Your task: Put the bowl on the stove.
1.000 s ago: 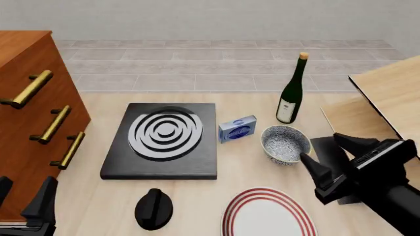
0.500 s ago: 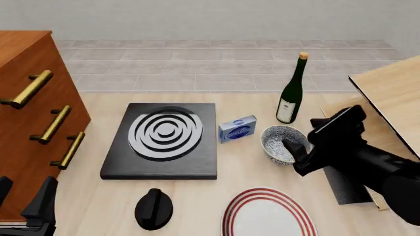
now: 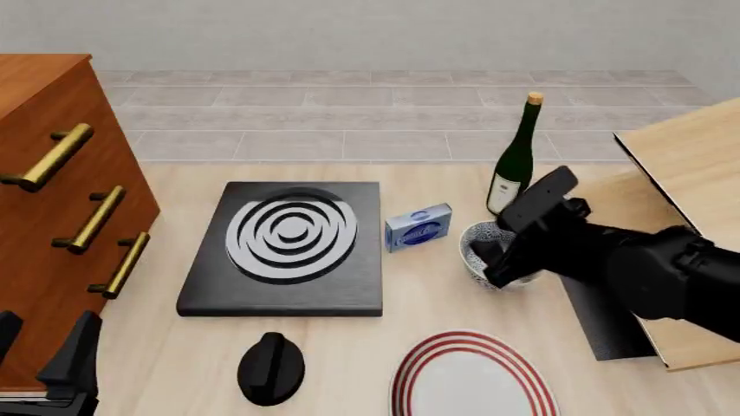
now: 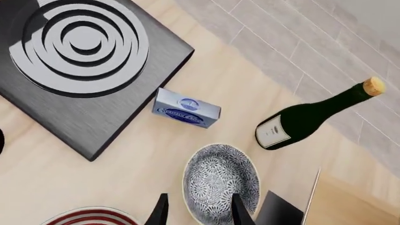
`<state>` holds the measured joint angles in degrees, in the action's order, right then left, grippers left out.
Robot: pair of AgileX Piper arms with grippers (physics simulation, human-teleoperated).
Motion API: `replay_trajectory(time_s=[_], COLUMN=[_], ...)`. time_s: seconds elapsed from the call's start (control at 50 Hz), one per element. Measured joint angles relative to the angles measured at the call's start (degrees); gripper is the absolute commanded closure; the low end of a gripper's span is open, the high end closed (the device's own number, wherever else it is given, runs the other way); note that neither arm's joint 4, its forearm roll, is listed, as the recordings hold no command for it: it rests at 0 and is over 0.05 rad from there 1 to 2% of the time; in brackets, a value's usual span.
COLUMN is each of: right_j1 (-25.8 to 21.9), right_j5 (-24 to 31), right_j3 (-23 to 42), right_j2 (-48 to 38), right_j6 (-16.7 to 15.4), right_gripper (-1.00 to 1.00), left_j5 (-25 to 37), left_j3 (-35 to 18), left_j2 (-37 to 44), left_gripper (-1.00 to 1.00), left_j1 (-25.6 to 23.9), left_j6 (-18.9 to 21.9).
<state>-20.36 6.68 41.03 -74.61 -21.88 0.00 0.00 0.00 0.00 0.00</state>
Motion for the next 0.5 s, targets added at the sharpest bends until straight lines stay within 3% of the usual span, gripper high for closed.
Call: replay_trajectory(time_s=[0.5], right_j1=[2.27], right_j5=[0.23], right_j3=[4.43], right_j2=[-10.8], right_j6=[-0.85], right_gripper=[-1.0], left_j5=[0.0], left_j3=[0.0], left_j2=[0.0], left_gripper=[-1.0], left_j1=[0.0], left_j6=[0.0])
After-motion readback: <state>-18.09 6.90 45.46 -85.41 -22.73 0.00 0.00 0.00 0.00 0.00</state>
